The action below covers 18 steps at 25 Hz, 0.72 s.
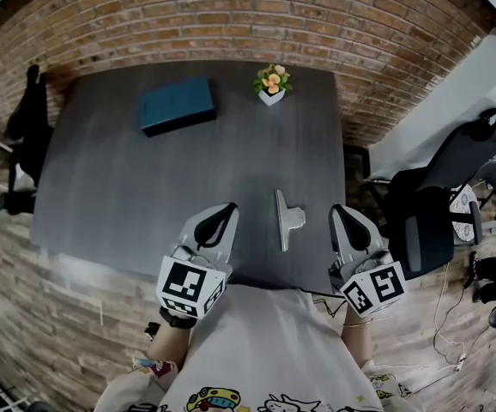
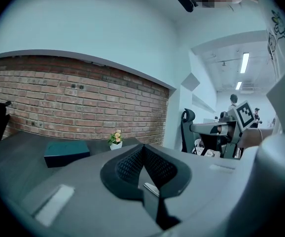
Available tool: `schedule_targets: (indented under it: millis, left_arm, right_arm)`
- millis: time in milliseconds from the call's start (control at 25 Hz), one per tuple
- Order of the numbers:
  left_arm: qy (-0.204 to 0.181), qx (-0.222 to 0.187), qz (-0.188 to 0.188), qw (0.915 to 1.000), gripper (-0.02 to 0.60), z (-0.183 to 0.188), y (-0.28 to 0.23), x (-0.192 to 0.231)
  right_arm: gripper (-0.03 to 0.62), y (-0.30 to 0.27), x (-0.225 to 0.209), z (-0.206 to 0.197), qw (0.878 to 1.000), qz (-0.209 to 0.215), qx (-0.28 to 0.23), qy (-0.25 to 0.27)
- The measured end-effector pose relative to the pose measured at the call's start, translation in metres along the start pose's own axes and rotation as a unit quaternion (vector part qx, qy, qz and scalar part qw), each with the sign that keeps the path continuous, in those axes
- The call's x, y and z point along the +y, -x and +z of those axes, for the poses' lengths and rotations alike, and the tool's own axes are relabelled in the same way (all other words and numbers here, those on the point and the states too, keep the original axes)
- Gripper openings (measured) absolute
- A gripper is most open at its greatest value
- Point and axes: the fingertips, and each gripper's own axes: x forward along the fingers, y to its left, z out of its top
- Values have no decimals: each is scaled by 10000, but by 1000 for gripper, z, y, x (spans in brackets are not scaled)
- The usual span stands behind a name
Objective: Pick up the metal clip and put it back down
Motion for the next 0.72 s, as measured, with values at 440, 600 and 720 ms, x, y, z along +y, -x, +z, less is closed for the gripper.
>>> schedule_targets:
  millis: [440,600,720]
  left_arm:
    - [202,110,74,9997,5,-5,-15,20]
    - [234,152,129,9995,5,-2,-19,28]
    - [263,186,134,9994,6,-6,-22,33]
  right_arm:
    - [0,-20,-10,-5,9998,-64,124,115]
    - [0,-27,-15,-8,9997,-89,216,69]
    - [0,-32,-18,-9,9996,-118,248,45]
